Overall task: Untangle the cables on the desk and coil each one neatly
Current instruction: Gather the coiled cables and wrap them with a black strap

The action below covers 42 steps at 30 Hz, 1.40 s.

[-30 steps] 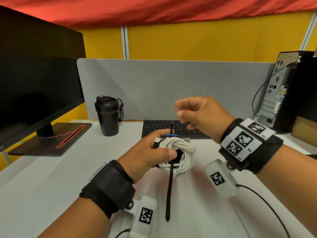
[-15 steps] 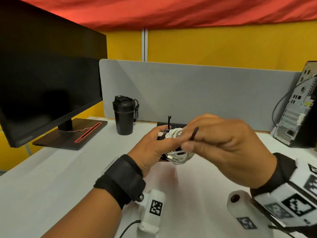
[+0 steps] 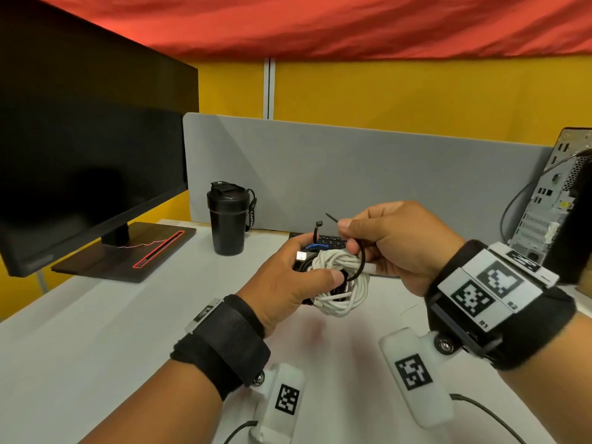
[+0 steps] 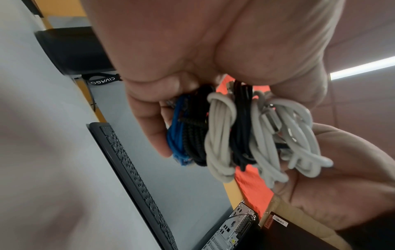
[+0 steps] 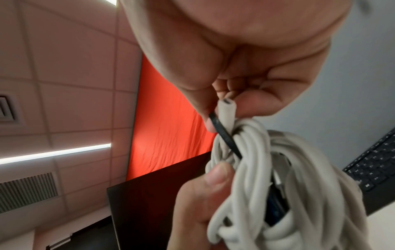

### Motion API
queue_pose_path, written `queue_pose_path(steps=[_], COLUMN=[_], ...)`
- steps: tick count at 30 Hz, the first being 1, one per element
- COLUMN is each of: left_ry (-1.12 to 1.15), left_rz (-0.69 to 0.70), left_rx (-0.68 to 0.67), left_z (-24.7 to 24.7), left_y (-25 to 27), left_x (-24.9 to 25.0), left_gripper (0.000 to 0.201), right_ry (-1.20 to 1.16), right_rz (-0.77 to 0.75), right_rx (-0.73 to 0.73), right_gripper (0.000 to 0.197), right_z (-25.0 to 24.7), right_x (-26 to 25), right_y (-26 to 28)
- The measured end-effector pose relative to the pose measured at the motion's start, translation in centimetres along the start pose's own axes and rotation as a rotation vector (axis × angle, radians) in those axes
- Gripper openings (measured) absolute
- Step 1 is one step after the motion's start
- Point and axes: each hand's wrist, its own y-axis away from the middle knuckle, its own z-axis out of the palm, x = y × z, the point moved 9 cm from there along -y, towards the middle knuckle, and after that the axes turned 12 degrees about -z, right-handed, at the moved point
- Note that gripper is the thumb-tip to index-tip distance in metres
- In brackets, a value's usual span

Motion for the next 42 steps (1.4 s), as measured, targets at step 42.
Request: queue_pose_path(steps=[42], left_ry=[-0.143], left_rz=[0.04], left_rx=[0.0], left_z=[1.3], left_y=[0.8], left_x=[0.5], left_gripper=[0.071], right_ry=[0.029], right_rz=[-0.034], right_rx=[0.071], right_gripper=[0.019], right_z=[-0.4], right_x=[0.8], right_y=[-0.5])
